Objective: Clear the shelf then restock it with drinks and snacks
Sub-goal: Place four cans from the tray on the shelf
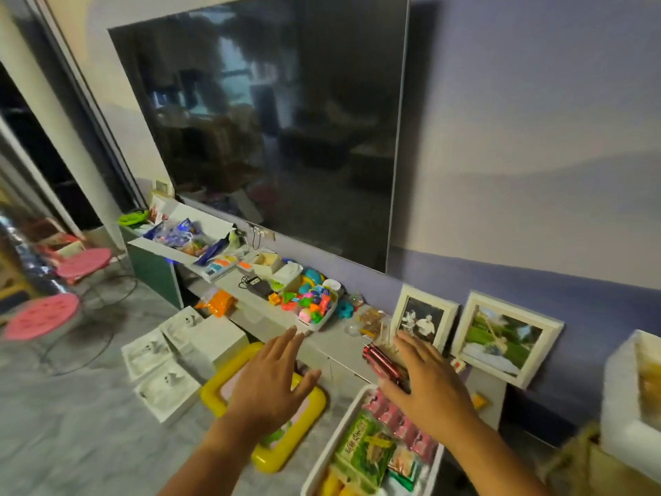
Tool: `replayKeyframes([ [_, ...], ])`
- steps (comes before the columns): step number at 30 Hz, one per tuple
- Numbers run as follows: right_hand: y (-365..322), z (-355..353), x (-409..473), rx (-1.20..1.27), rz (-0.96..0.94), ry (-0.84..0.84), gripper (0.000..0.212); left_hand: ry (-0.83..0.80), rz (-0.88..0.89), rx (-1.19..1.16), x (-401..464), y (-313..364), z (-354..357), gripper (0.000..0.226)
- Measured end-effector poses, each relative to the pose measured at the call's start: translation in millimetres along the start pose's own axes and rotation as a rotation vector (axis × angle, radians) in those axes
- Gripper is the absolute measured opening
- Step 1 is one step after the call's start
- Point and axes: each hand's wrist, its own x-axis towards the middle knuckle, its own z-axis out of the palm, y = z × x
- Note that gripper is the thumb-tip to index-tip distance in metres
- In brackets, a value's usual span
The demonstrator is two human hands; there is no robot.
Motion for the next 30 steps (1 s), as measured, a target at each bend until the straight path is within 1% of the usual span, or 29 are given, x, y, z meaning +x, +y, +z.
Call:
replayKeyframes([
  [3,-8.1,14.2,1.3,-0.023,0.050,-0.005,0.081,-0.022,0.054,-0.029,18.8,-17.3,7.9,0.086],
  [7,14.2,27.8,3.7,0.021,0.198,-0.015,0.082,-0.065,0.133,-0.050,52.0,-17.2,36.2,0.080],
  [11,44.5,47.7,5.7,0.116,0.354,-0.041,0.079,-0.162,0.171,-0.057,82.5,-10.1,71.2,0.082],
  [15,69.5,81.7,5.3,0.178,0.484,-0.054,0.076,-0.251,0.211,-0.054,110.3,-9.7,112.6,0.094],
  [18,87.6,113.2,1.7,0.198,0.561,-0.056,0.076,-0.358,0.275,-0.060,130.4,-16.1,154.2,0.089],
  [20,103.6,138.9,-1.6,0.242,0.621,-0.094,0.077,-0.453,0.329,-0.052,146.4,-22.9,186.2,0.094],
  [23,136.3,189.7,-10.2,0.298,0.717,-0.139,0.083,-0.543,0.389,-0.050,173.2,-33.0,239.1,0.101],
  [27,171.9,255.3,-8.4,0.214,0.770,-0.157,0.094,-0.613,0.441,-0.084,202.8,-45.4,324.6,0.109],
  [30,193.0,296.9,0.0,0.147,0.776,-0.214,0.091,-0.700,0.481,-0.085,213.0,-50.3,374.2,0.115],
])
